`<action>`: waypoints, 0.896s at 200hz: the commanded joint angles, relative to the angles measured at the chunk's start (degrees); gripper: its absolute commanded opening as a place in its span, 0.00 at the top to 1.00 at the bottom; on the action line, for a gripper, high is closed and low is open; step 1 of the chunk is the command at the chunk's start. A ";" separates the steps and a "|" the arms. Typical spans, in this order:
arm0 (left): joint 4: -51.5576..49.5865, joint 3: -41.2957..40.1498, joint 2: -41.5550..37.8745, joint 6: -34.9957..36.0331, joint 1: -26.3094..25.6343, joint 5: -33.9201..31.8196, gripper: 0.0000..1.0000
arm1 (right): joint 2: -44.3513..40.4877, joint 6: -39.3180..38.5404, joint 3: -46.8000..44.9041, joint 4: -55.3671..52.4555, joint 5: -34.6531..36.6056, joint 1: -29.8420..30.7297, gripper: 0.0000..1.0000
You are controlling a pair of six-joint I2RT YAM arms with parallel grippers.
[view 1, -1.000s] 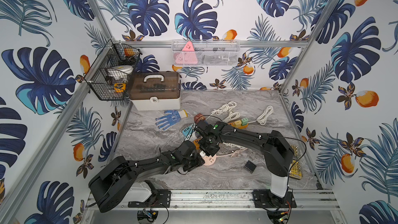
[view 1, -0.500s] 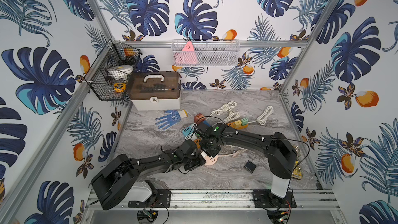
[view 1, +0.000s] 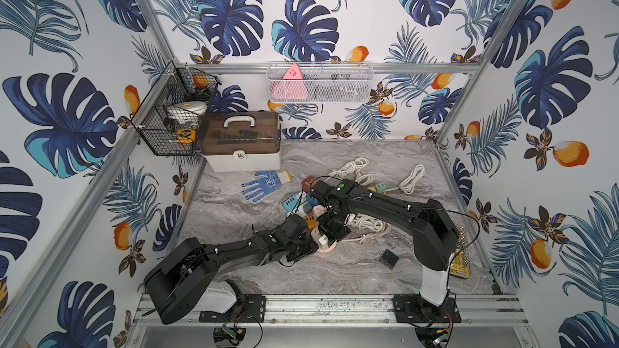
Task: Pull the plug off the socket
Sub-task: Remove the plug from the socket, then place the plug at the center of the board.
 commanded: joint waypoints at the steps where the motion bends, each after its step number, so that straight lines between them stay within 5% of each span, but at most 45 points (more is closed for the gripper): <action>1: -7.31 0.19 -0.33 0.84 0.12 -3.78 0.50 | -5.93 -2.95 -1.85 2.89 5.07 0.15 1.00; 60: -7.90 1.27 -1.17 1.27 0.12 -2.80 0.49 | -20.01 -19.91 -8.85 2.17 8.15 -2.32 1.00; 114: -9.12 3.17 -1.93 1.97 0.12 -1.78 0.44 | -38.70 -38.13 -33.54 6.27 -6.35 -12.48 1.00; 179: -11.12 4.65 -4.66 2.36 0.09 -1.25 0.40 | -48.79 -43.56 -51.79 14.45 -14.92 -20.68 1.00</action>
